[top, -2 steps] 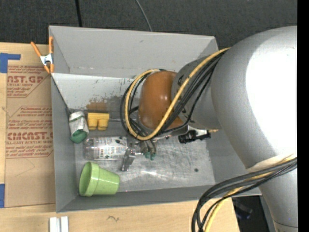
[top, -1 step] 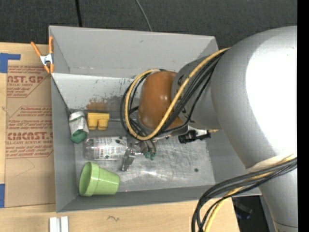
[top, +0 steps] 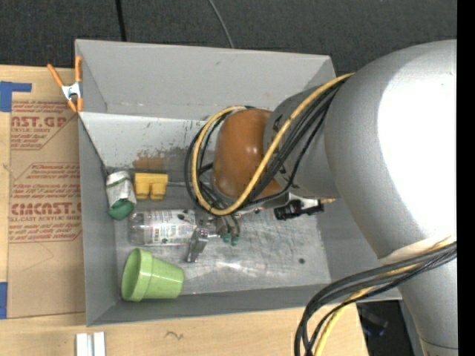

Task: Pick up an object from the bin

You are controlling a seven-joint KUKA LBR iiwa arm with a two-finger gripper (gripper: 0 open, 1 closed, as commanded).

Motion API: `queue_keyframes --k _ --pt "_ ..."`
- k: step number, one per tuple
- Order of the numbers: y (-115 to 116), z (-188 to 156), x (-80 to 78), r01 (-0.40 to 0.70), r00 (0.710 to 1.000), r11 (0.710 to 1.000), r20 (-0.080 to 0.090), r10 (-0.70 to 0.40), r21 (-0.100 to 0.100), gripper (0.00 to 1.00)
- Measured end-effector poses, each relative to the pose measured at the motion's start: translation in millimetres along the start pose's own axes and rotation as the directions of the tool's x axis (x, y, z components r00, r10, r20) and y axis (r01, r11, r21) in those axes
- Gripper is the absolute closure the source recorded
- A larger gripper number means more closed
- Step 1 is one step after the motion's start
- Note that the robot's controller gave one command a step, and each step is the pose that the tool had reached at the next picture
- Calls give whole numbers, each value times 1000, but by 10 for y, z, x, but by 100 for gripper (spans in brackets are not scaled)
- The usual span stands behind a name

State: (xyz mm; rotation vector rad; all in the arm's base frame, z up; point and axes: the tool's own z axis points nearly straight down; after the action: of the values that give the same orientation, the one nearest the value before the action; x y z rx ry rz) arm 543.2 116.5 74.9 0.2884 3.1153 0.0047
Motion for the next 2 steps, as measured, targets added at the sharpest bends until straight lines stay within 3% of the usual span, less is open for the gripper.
queue_keyframes --k 1,2 --pt "-9 -364 74 -3 1000 1000 -19 3 5 100" --pt "-75 -594 62 5 1000 1000 -3 -5 0 100"
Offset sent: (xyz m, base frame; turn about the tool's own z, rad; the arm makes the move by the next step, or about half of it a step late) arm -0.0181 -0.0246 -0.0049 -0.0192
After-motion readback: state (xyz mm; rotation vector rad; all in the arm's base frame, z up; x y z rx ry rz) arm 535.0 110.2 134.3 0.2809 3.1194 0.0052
